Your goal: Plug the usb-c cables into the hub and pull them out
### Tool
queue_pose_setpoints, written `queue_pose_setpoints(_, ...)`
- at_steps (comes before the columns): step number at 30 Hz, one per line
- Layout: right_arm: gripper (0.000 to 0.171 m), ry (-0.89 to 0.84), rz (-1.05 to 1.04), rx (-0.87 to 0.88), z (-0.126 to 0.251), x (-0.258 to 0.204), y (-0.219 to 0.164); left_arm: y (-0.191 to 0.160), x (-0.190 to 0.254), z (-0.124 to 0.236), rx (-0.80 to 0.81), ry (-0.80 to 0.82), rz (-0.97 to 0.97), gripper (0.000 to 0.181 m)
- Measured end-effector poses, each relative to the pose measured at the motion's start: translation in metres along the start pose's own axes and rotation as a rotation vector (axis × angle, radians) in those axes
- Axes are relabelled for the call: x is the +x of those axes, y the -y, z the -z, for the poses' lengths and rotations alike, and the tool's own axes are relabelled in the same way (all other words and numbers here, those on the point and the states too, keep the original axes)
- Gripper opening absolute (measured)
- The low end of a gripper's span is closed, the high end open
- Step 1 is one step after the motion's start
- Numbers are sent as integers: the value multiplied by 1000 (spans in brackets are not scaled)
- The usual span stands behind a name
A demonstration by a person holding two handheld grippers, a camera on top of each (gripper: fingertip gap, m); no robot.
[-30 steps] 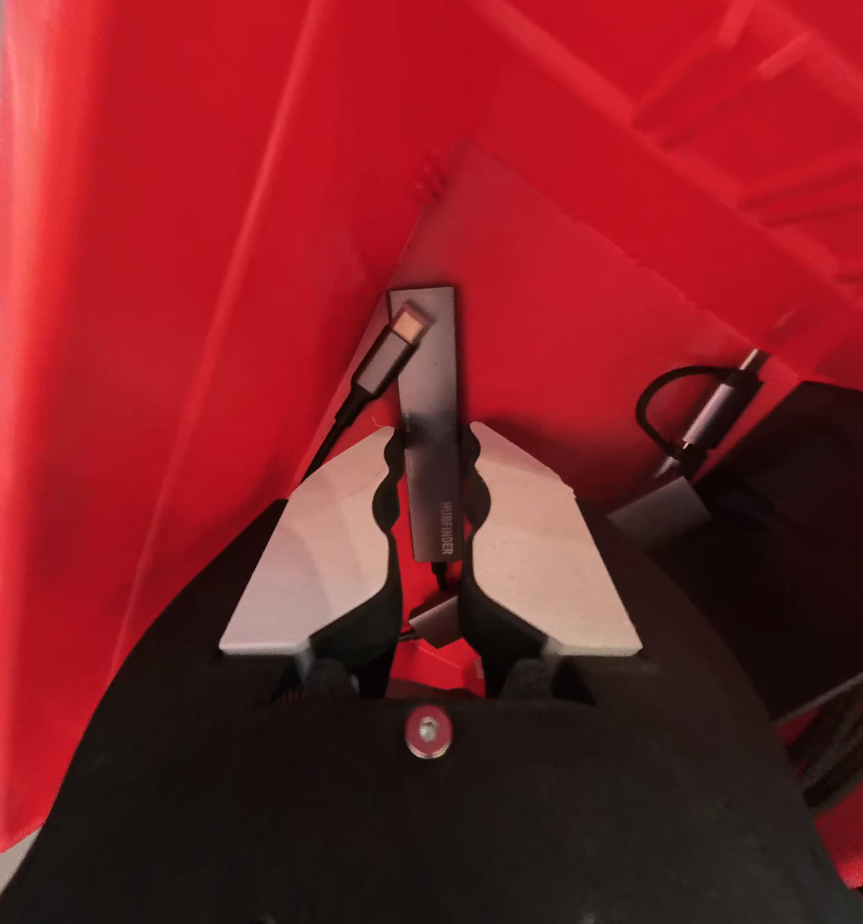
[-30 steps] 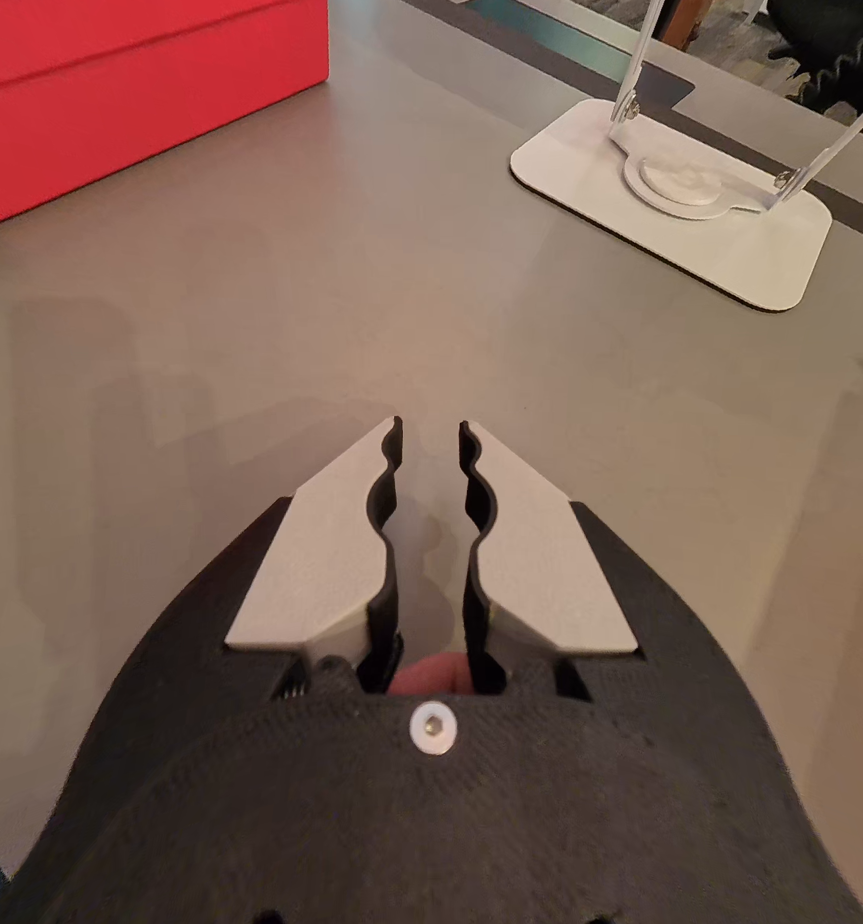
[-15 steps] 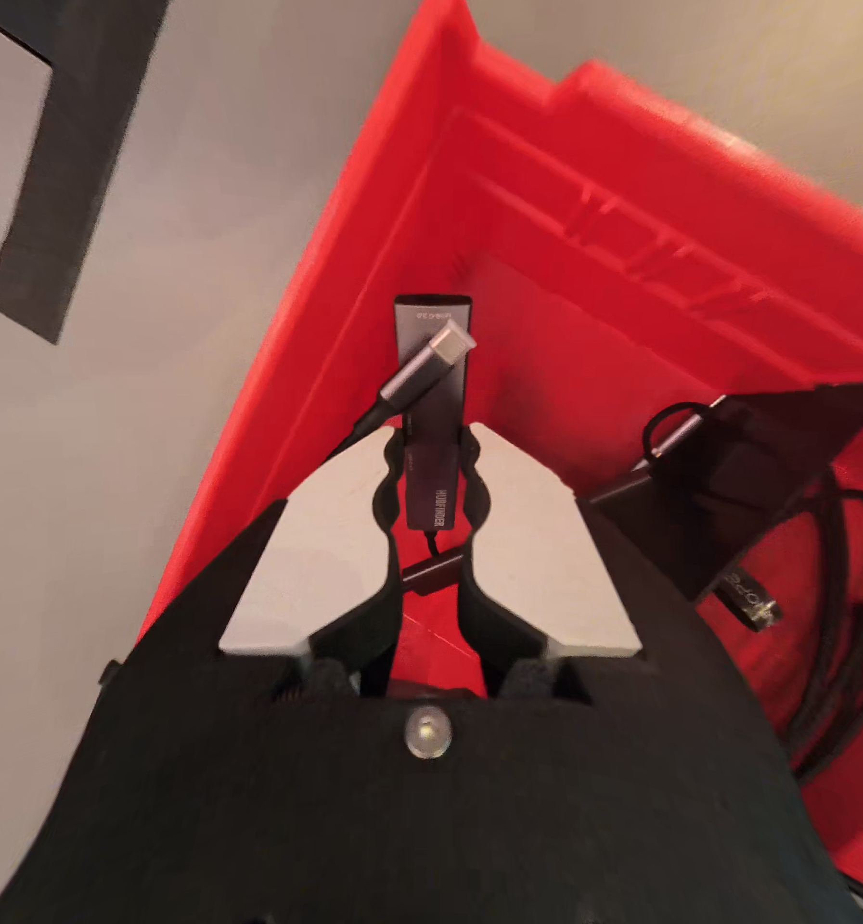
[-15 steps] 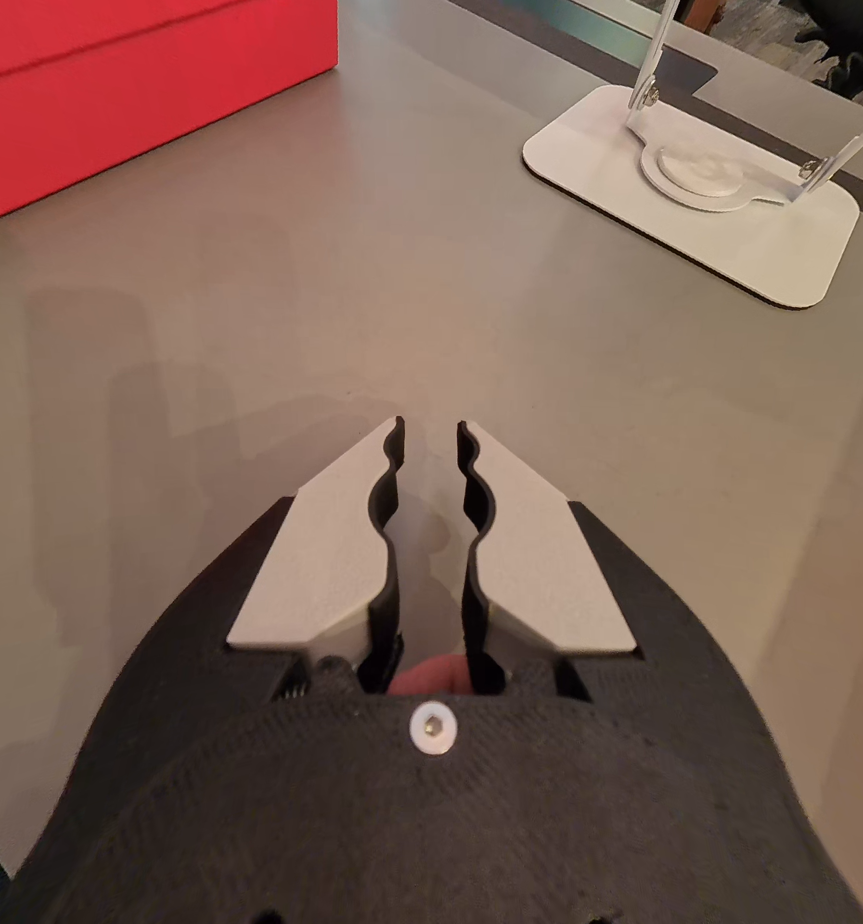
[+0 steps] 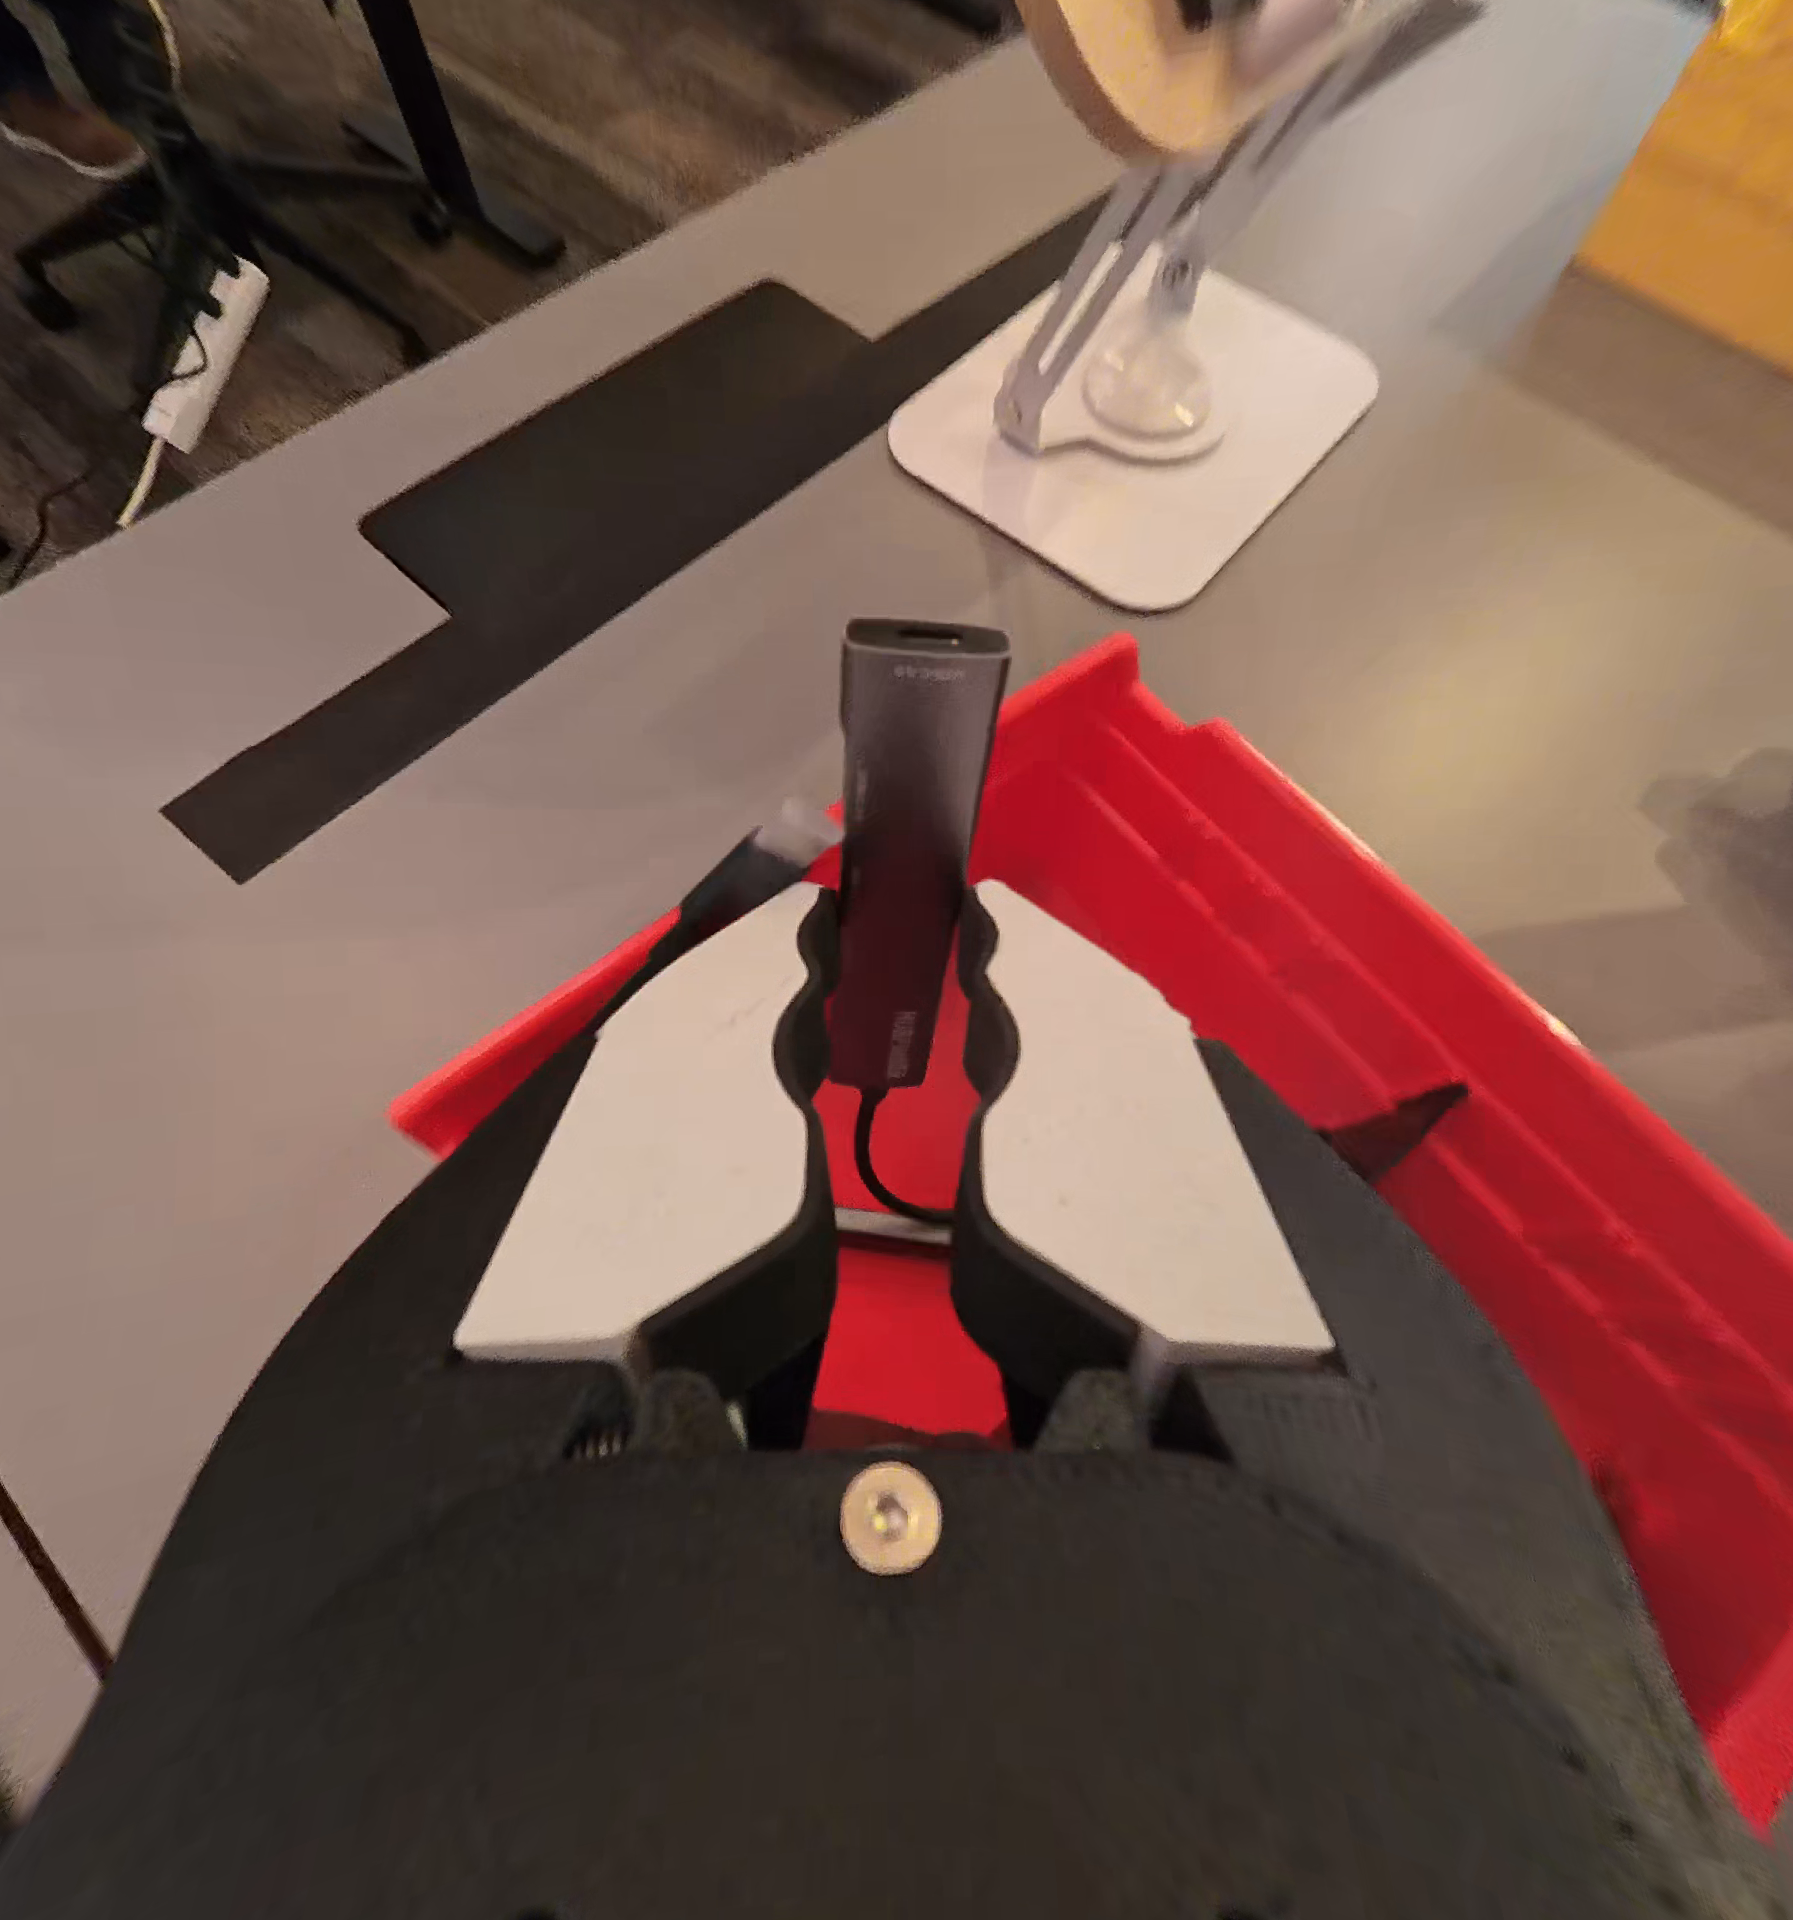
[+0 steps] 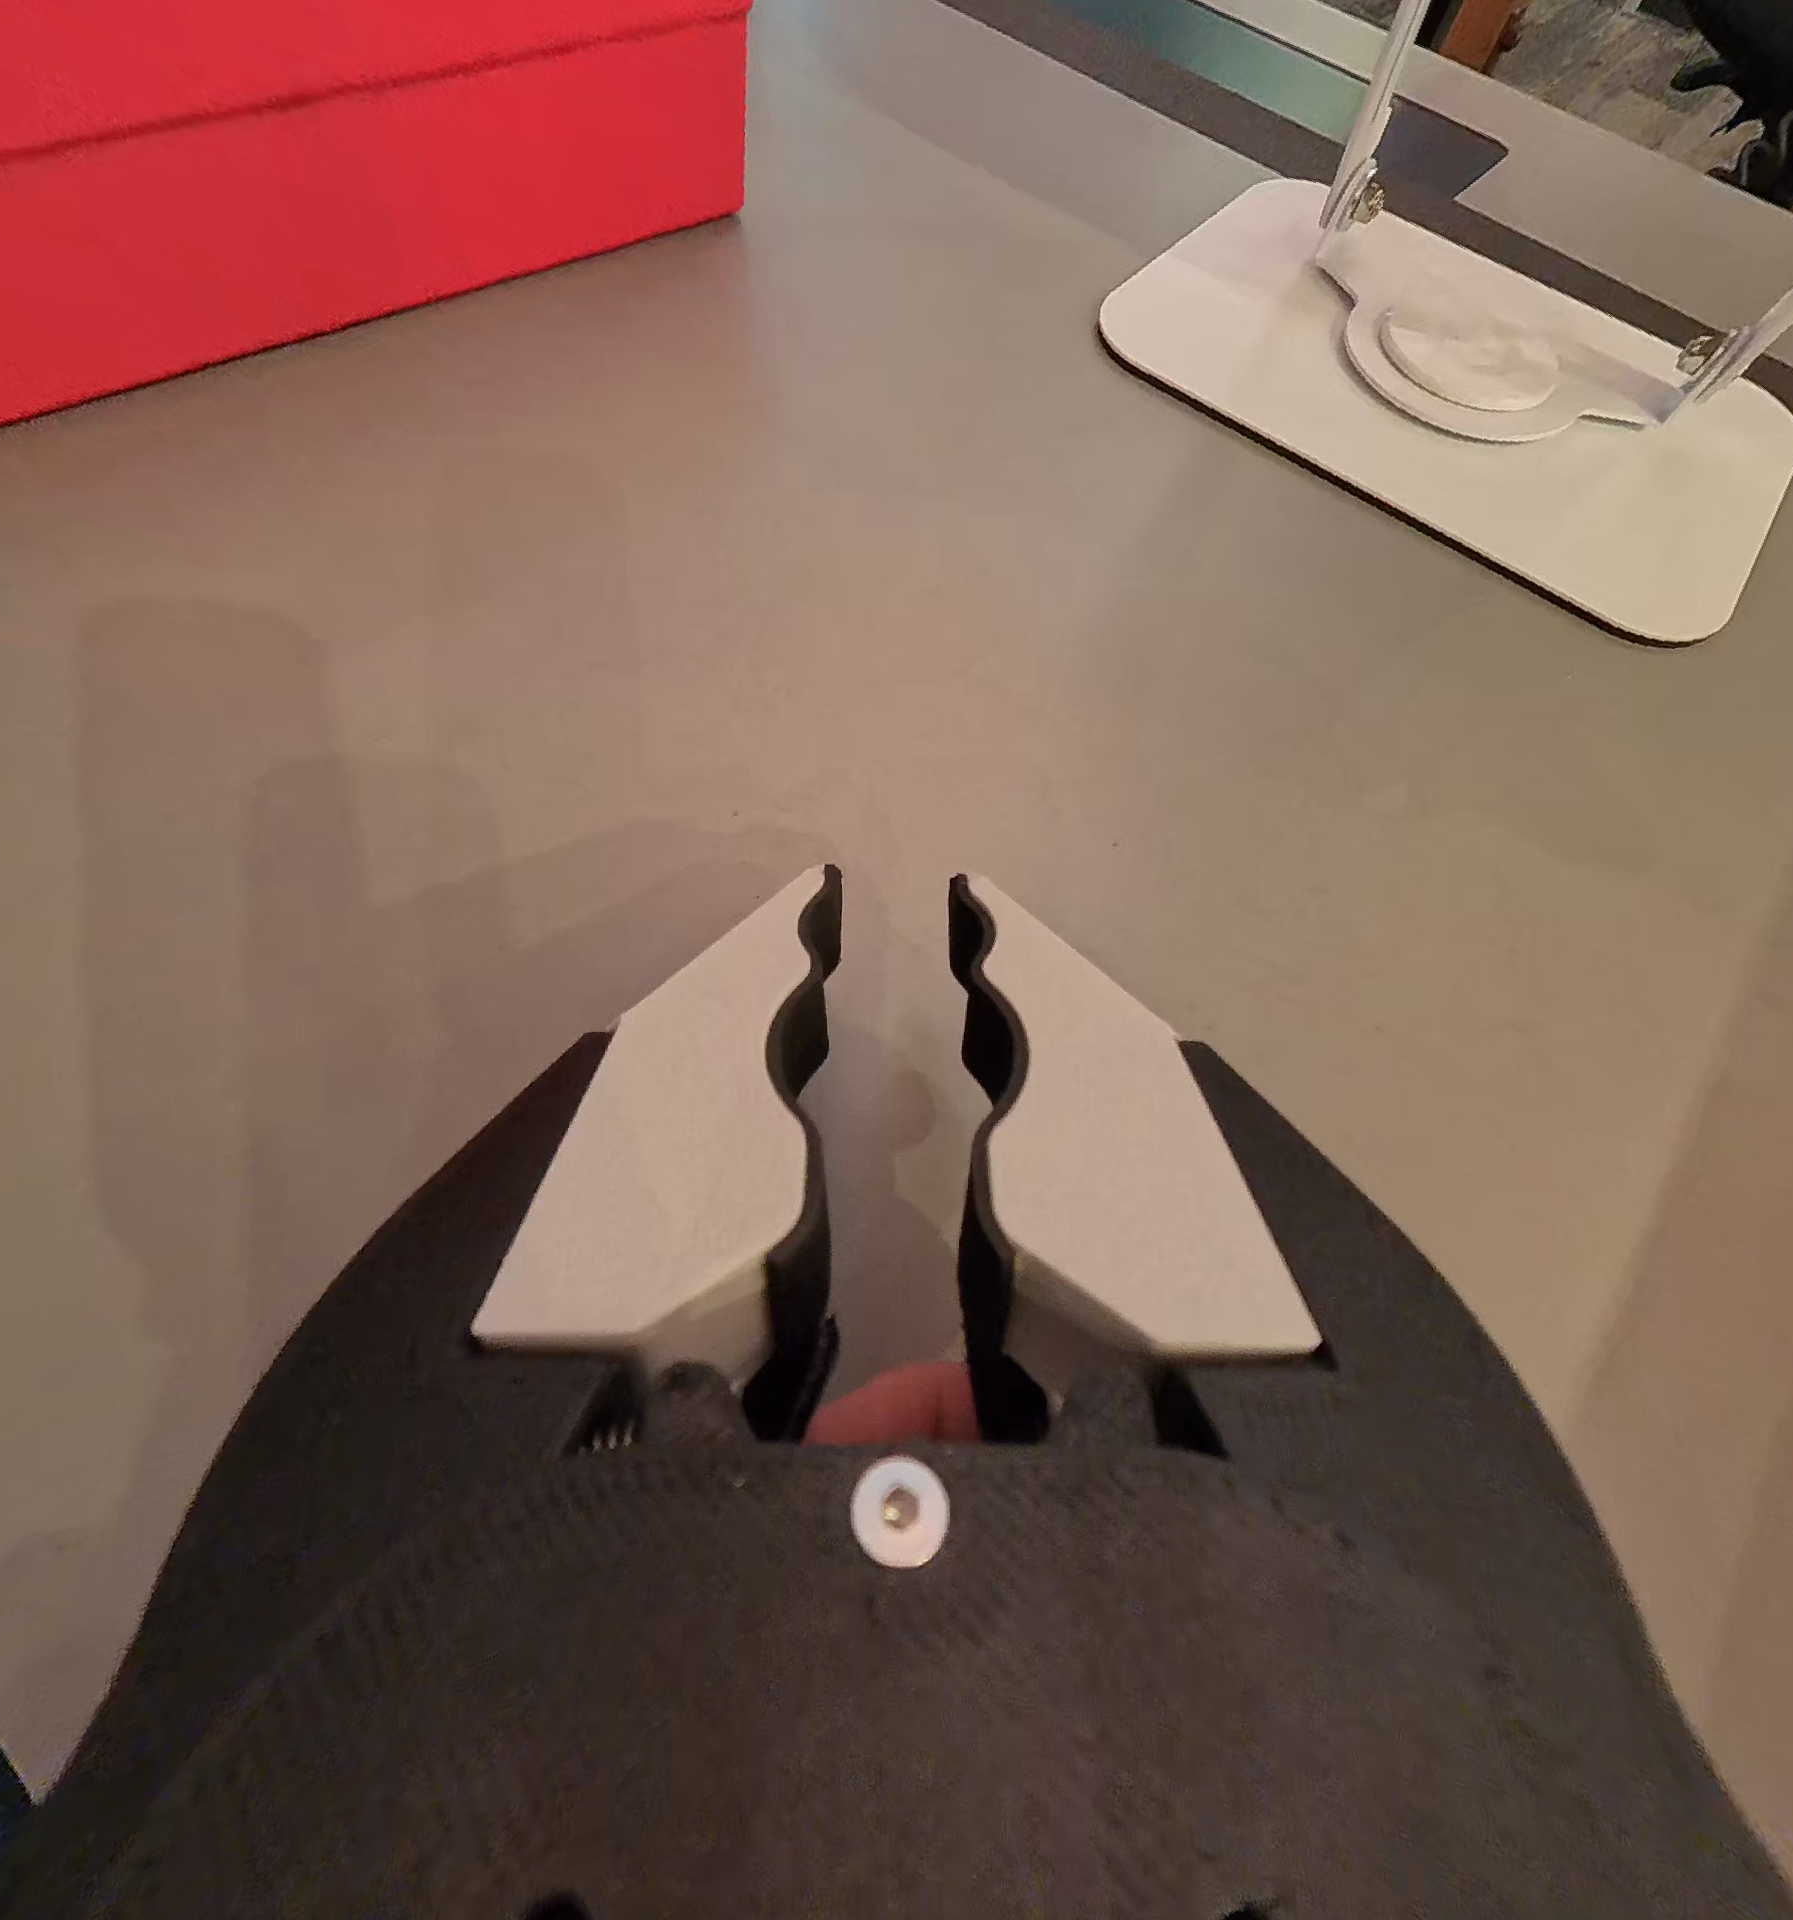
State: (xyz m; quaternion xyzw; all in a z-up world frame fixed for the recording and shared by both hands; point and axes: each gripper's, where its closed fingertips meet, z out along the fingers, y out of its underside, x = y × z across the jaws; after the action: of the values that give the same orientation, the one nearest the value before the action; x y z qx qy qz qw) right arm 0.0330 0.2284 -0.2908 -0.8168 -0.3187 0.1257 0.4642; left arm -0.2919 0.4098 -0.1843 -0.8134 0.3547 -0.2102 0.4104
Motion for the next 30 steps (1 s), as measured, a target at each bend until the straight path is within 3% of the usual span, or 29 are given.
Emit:
queue_pose_setpoints(8, 18, -2, 3, -2, 0, 0, 0, 30, -3, 17, 207, -12, 85, 21)
queue_pose_setpoints(15, 18, 1, 1, -2, -1, 0, 0, 52, 9, 27, 242, 5, 23, 21)
queue_pose_setpoints(30, 18, 13, -24, 7, 1, 1, 1, 152, 56, 77, 278, 241, -374, 21)
